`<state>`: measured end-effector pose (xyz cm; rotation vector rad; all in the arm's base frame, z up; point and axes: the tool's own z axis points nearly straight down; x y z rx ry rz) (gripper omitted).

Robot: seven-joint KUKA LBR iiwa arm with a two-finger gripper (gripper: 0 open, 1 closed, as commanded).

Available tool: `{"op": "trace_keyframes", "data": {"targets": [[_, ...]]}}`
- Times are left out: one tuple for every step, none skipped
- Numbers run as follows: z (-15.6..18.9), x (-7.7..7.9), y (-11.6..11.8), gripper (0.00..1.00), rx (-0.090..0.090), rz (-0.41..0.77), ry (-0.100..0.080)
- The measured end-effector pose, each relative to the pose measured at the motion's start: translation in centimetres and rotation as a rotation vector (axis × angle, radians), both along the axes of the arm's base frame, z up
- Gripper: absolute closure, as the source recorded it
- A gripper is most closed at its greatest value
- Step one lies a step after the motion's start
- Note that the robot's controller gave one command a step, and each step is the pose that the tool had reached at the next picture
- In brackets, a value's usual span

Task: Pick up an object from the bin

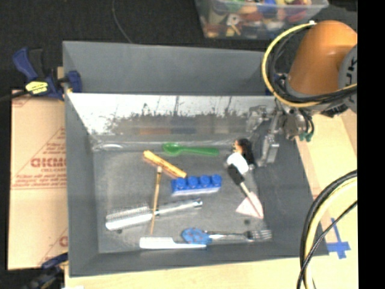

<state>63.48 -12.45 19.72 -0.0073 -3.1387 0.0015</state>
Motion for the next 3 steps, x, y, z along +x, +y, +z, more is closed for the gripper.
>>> {"op": "trace_keyframes", "data": {"targets": [[0.5, 0.2, 0.0, 0.0, -0.001, 0.003, -0.008], [-10.1, 1.1, 7.3, 0.0, 0.0, -0.17, -0.013], [-6.4, 1.4, 12.5, 0.0, -0.003, -0.043, -0.022]]}}
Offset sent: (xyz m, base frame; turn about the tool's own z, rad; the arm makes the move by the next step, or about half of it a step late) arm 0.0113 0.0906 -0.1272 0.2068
